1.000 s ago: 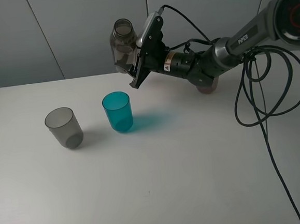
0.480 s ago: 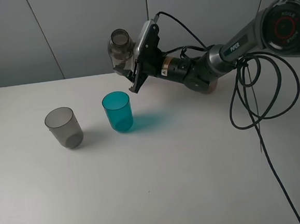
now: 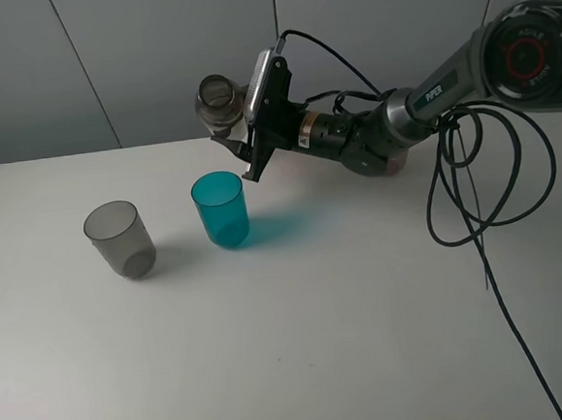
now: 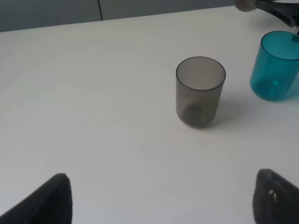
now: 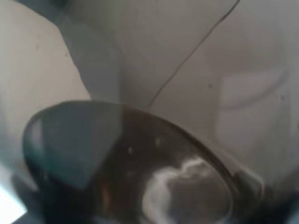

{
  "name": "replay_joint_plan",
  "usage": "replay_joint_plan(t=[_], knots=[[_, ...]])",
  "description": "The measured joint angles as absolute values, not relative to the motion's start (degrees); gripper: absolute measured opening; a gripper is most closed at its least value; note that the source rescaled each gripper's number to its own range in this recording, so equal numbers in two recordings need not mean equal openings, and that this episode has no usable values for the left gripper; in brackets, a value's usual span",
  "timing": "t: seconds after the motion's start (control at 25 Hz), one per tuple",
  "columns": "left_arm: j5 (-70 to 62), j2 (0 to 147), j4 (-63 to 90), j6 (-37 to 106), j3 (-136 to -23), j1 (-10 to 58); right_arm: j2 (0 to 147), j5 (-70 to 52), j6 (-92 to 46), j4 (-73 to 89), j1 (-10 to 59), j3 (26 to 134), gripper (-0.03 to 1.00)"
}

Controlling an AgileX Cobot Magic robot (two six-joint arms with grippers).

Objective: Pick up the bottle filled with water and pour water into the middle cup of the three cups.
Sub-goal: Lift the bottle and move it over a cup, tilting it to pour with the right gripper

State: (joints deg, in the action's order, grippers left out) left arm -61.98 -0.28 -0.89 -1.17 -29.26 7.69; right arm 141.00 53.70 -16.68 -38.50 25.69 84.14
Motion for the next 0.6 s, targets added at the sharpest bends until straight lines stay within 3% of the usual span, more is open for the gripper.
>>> replay_joint_plan(t=[0.6], knots=[[-62.0,-0.3,-0.9,-1.2,-29.3,7.7,141.4,57.2,-21.7,-38.3,25.7,84.7,0.19]])
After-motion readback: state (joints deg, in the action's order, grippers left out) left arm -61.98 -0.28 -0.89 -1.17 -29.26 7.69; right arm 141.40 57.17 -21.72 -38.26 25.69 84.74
